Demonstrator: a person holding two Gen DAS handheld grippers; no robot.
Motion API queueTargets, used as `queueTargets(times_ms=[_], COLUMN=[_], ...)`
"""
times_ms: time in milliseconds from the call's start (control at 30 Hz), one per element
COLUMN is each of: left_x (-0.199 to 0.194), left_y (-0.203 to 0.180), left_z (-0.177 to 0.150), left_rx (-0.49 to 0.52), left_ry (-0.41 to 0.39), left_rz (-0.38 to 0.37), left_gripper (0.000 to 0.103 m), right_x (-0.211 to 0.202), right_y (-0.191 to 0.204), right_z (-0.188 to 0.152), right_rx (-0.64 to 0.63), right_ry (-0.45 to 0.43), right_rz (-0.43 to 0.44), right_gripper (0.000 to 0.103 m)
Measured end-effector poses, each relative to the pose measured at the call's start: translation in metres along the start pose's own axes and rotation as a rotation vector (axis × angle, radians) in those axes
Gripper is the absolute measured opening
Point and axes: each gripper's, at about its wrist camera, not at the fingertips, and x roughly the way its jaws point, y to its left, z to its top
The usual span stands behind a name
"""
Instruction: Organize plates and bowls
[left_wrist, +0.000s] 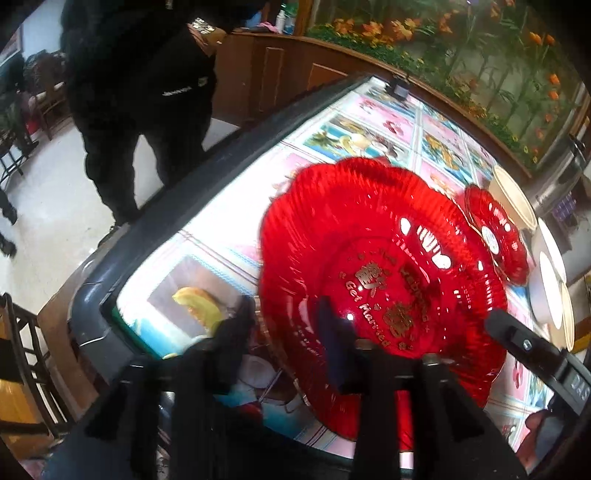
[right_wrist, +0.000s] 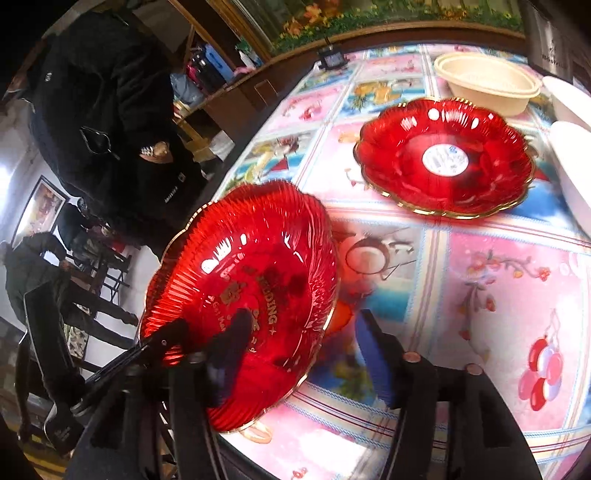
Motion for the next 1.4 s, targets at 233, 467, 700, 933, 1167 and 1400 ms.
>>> queueTargets(times_ms=[233,467,700,933,1167,1400], left_x=[-0.047,-0.083,-0.077,-0.075,-0.069,-0.067], left_y=[0.005,-0.044,-0.095,-0.118,-0.129,-0.138], left_z=[-0.007,-0.015,-0.024,-0.034,-0.032,-0.023], left_rx=[-0.07,0.092,0.246,0.311,0.321,0.334], left_ry=[-0.247,-0.442,-0.418,-0.381,-0.348,-0.325], left_rz=[0.06,-0.056,-0.134,-0.146,-0.171,-0.204], left_gripper=[0.065,0.083,0.083,0.083,0.083,0.083], right_x=[-0.036,-0.074,-0.092,-0.093,-0.092,-0.1], right_y=[-0.03,-0.074,-0.105,-0.122,-0.122,-0.122], right_z=[-0.015,-0.029,-0.033,-0.036,-0.035,-0.026], right_rx=[0.038,0.155,0.239,0.277,0.265,0.266], right_ry=[-0.136,-0.303,-0.394,-0.404,-0.39,-0.405], right_rz=[0.047,0.06,0.055,0.061,0.069,0.069], right_gripper=[0.074,0.08,0.098,0.099,0.099,0.099])
